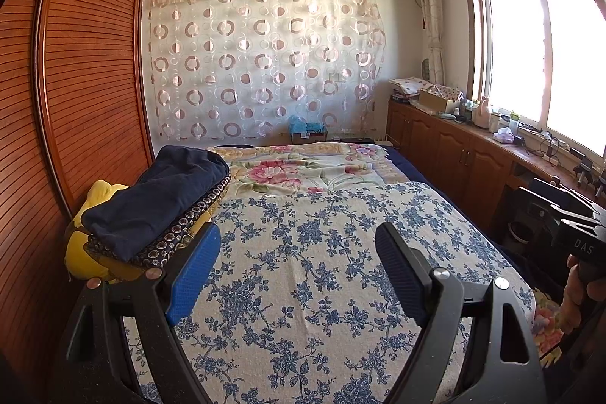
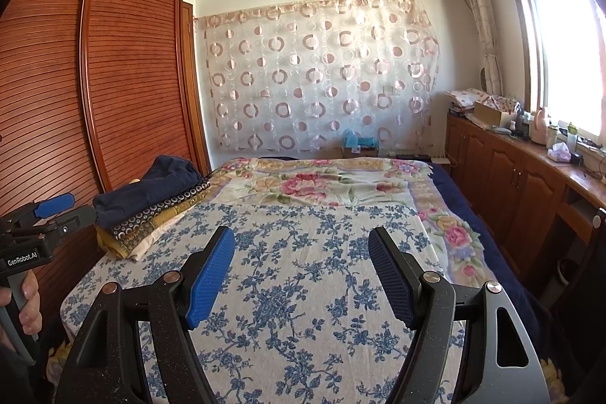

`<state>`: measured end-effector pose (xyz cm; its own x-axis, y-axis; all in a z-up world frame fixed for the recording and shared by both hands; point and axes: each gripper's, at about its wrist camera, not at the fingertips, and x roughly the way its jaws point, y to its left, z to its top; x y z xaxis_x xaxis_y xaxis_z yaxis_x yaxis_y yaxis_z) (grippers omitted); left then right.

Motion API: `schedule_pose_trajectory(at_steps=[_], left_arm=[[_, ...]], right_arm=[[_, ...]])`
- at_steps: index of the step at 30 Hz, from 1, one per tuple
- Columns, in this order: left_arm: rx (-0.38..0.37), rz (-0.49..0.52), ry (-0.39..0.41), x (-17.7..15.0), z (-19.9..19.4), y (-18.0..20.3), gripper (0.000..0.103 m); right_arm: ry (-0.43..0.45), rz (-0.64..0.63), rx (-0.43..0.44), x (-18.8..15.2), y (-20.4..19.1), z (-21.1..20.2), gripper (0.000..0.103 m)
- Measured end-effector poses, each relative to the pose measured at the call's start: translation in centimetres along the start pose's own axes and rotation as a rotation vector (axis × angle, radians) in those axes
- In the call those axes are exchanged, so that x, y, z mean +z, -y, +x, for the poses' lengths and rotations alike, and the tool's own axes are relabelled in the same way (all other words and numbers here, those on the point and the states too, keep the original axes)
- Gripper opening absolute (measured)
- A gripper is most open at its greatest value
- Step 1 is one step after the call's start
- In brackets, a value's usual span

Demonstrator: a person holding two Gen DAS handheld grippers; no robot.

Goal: Fold small clothes

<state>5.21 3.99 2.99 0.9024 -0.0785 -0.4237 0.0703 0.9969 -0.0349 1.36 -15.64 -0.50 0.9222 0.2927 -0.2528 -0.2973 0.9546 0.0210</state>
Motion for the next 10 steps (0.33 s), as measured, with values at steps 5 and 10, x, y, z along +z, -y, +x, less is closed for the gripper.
schedule_pose_trajectory(at_steps=[5,10], left_arm=[[0.0,0.0,0.001,0.04,-0.05,0.09,0.084],[0.0,0.0,0.002,0.01,-0.04,0.09,0.084]], right_arm=[[-0.002,0.001,-0.002,-0.05,-0.02,0.06,0.075],[-0.001,0.0,-0.005,-0.03,-0.03,0.09,0.075]])
